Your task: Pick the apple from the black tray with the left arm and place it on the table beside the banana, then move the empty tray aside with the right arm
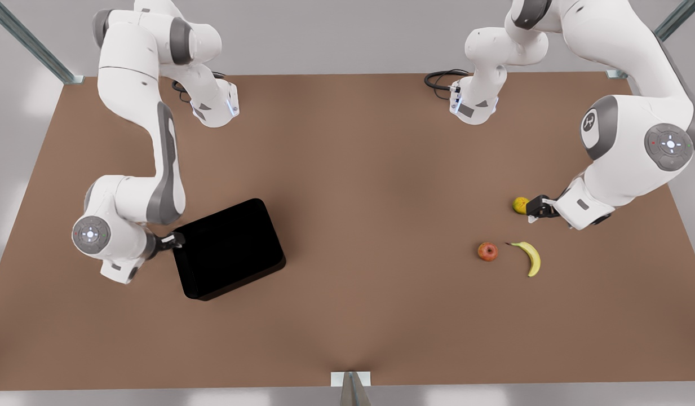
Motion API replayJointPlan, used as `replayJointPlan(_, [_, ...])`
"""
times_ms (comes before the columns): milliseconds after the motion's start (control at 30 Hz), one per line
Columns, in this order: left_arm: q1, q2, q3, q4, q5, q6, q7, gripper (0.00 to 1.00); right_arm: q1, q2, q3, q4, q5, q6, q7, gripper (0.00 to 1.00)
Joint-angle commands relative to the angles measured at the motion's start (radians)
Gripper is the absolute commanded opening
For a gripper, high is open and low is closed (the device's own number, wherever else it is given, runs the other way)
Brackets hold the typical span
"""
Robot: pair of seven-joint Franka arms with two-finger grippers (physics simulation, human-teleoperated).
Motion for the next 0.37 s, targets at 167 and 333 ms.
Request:
replayJointPlan(167, [-0.003,0.0,0.001,0.001,0.0,0.011,0.005,1.0,0.036,-0.092,0.11,0.167,-0.007,-0.387,0.265,1.0])
replayJointPlan(333, [-0.003,0.0,0.001,0.001,0.005,0.011,0.003,1.0,0.036,-0.091,0.108,0.166,-0.007,-0.387,0.265,1.0])
